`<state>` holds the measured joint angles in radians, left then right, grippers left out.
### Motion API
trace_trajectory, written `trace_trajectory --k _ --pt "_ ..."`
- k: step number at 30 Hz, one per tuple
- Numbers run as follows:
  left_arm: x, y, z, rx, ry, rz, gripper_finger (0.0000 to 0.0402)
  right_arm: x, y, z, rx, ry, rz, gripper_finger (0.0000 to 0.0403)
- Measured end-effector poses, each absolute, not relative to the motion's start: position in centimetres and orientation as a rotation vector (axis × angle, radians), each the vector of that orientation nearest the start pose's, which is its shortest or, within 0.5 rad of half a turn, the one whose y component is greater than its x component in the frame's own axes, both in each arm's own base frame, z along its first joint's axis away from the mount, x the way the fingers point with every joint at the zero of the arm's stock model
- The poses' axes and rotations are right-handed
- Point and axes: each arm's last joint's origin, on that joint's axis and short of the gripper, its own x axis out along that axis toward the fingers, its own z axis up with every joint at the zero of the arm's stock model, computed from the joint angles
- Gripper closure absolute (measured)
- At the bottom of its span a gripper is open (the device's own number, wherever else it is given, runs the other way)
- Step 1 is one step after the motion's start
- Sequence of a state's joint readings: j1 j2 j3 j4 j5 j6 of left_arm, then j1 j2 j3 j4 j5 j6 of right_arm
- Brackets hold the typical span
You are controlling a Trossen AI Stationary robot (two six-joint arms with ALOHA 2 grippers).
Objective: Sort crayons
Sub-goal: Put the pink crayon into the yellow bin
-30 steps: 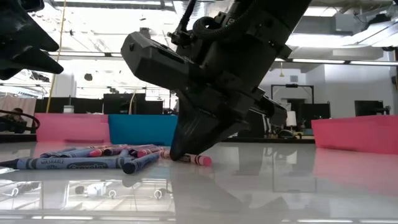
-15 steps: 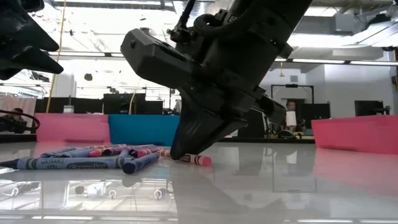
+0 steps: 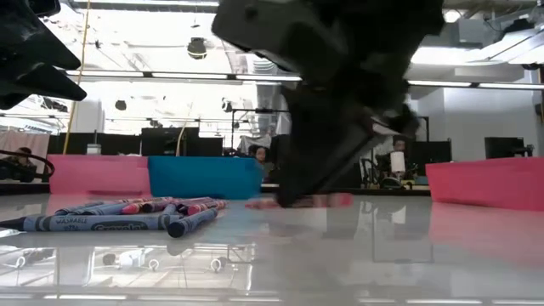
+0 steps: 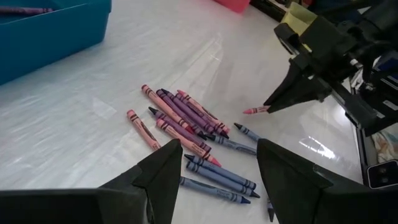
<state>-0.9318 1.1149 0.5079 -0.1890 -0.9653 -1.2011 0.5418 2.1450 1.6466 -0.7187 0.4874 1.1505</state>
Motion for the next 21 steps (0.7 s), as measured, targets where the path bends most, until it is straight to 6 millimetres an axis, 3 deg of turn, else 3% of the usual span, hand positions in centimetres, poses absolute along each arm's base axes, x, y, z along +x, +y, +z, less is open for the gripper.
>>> trace_trajectory --k 11,21 --pt "13.7 -14.5 19.0 -0.533 0.362 0.287 0.0203 34.1 23.6 18.4 0.489 1.194 -0.537 0.0403" --pt "13.7 -14.5 19.0 -0.521 0.364 0.288 0.0203 28.3 25.0 20.6 0.421 1.374 -0.846 0.0403"
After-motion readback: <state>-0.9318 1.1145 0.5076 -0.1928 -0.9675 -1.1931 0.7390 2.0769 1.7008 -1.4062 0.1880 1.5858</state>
